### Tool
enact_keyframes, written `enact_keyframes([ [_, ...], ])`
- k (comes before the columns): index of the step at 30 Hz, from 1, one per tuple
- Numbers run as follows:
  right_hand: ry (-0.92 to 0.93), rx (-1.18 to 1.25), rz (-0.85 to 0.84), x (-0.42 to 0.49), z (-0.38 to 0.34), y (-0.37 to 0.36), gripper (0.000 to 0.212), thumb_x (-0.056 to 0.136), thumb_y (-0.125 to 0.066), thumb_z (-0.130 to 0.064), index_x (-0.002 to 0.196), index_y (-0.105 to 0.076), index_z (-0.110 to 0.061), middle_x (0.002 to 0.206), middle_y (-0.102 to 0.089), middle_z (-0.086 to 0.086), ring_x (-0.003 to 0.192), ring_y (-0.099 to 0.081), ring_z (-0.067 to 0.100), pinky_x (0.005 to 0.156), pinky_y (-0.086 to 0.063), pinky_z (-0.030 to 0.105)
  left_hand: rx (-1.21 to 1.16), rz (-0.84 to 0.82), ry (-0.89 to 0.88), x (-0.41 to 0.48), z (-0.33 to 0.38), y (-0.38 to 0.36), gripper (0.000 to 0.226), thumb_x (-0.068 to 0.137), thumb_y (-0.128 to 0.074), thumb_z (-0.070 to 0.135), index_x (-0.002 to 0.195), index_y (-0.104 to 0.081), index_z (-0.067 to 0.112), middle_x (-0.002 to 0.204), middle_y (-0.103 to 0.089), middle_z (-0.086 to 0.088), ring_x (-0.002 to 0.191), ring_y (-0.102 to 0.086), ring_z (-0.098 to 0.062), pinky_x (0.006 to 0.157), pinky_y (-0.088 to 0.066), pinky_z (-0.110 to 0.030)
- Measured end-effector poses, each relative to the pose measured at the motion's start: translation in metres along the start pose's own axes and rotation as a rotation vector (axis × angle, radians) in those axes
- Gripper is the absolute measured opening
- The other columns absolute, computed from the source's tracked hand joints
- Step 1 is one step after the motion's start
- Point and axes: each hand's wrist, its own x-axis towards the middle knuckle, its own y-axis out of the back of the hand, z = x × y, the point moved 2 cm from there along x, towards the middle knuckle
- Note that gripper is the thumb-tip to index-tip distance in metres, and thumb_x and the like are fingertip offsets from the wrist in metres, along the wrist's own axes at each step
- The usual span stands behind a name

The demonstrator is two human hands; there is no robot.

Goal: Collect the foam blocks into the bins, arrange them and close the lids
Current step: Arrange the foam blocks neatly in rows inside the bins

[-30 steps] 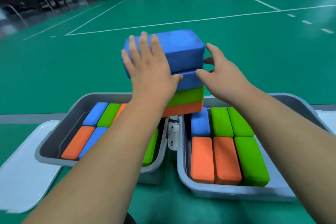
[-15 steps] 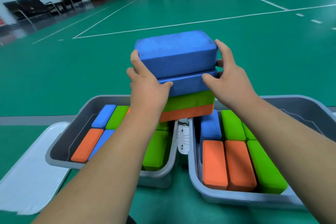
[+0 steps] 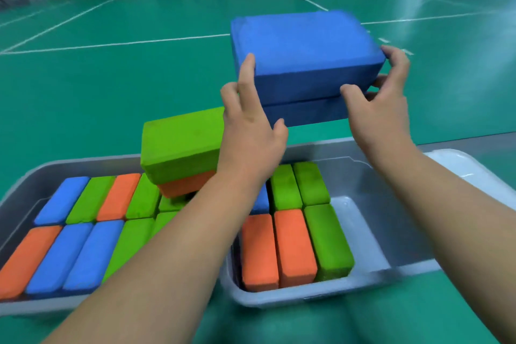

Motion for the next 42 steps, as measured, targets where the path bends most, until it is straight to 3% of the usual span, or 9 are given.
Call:
enact_keyframes([
  [6, -0.105, 0.019, 0.026, 0.018, 0.052, 0.042, 0.058, 0.084, -0.060, -0.048, 0.137, -0.037, -0.038, 0.100, -0.060, -0.011, 0.075, -0.057, -0.010, 0.061, -0.036, 0.004, 0.012, -0.188, 0.001, -0.031, 0.027, -0.057, 0.101, 0.083, -0.072, 0.015, 0.163, -0.010, 0.012, 0.143, -0.028, -0.013, 0.117, -0.049, -0.032, 0.104, -0.037, -0.027],
  [12, -0.193, -0.036, -0.102, 0.013, 0.100, 0.031, 0.057, 0.083, -0.059, -0.063, 0.131, -0.038, -0.041, 0.108, -0.062, -0.011, 0.091, -0.061, 0.003, 0.072, -0.041, 0.023, 0.189, -0.383, 0.091, -0.070, 0.017, -0.079, 0.093, 0.089, -0.070, 0.024, 0.158, -0.011, 0.004, 0.141, -0.027, -0.017, 0.112, -0.052, -0.042, 0.096, -0.039, -0.041],
  [16, -0.239, -0.041, -0.161, 0.004, 0.115, 0.013, 0.052, 0.080, -0.062, -0.065, 0.118, -0.033, -0.046, 0.100, -0.060, -0.016, 0.078, -0.059, -0.012, 0.061, -0.038, 0.010, 0.263, -0.432, 0.131, -0.078, 0.006, -0.076, 0.092, 0.089, -0.070, 0.023, 0.156, -0.011, 0.002, 0.141, -0.025, -0.019, 0.114, -0.053, -0.047, 0.099, -0.044, -0.046],
  [18, -0.262, -0.071, -0.216, 0.000, 0.122, 0.005, 0.051, 0.079, -0.063, -0.066, 0.113, -0.031, -0.046, 0.095, -0.060, -0.016, 0.073, -0.059, -0.011, 0.058, -0.038, 0.015, 0.327, -0.450, 0.176, -0.079, 0.004, -0.077, 0.092, 0.090, -0.069, 0.026, 0.155, -0.010, -0.002, 0.142, -0.027, -0.024, 0.113, -0.053, -0.047, 0.098, -0.044, -0.045],
  [23, -0.336, -0.116, -0.315, -0.007, 0.138, -0.003, 0.057, 0.075, -0.064, -0.063, 0.113, -0.031, -0.037, 0.097, -0.060, -0.010, 0.078, -0.058, 0.004, 0.058, -0.037, 0.030, 0.584, -0.564, 0.218, -0.090, -0.001, -0.085, 0.093, 0.095, -0.060, 0.034, 0.153, 0.002, -0.004, 0.132, -0.039, -0.028, 0.095, -0.064, -0.040, 0.072, -0.046, -0.039],
  [26, -0.375, -0.106, -0.349, -0.003, 0.137, -0.001, 0.067, 0.076, -0.064, -0.067, 0.125, -0.034, -0.034, 0.107, -0.058, -0.014, 0.087, -0.059, 0.003, 0.062, -0.039, 0.026, 0.728, -0.544, 0.248, -0.088, 0.000, -0.088, 0.093, 0.096, -0.056, 0.041, 0.153, 0.005, 0.002, 0.125, -0.044, -0.021, 0.094, -0.068, -0.037, 0.069, -0.047, -0.038],
  [33, -0.336, -0.039, -0.143, 0.023, 0.102, 0.022, 0.083, 0.071, -0.065, -0.065, 0.147, -0.045, -0.037, 0.137, -0.055, 0.000, 0.120, -0.056, 0.017, 0.103, -0.049, 0.040, 0.718, -0.445, 0.119, -0.071, 0.014, -0.090, 0.092, 0.091, -0.059, 0.049, 0.152, -0.010, 0.002, 0.117, -0.060, -0.019, 0.098, -0.066, -0.040, 0.069, -0.048, -0.044],
  [38, -0.328, -0.086, 0.062, 0.030, 0.086, 0.061, 0.048, 0.065, -0.066, -0.060, 0.107, -0.068, -0.037, 0.113, -0.063, -0.003, 0.092, -0.064, 0.007, 0.089, -0.056, 0.037, 0.579, -0.597, -0.081, -0.076, 0.006, -0.106, 0.102, 0.091, -0.061, 0.036, 0.163, 0.003, 0.002, 0.135, -0.050, -0.020, 0.110, -0.055, -0.041, 0.089, -0.049, -0.051],
  [42, -0.317, -0.130, 0.158, 0.029, 0.083, 0.093, 0.040, 0.066, -0.066, -0.057, 0.101, -0.066, -0.037, 0.112, -0.058, -0.007, 0.087, -0.061, 0.000, 0.085, -0.053, 0.030, 0.556, -0.683, -0.126, -0.077, -0.009, -0.122, 0.090, 0.089, -0.062, 0.030, 0.162, -0.017, 0.001, 0.141, -0.047, -0.023, 0.118, -0.053, -0.043, 0.099, -0.045, -0.052],
])
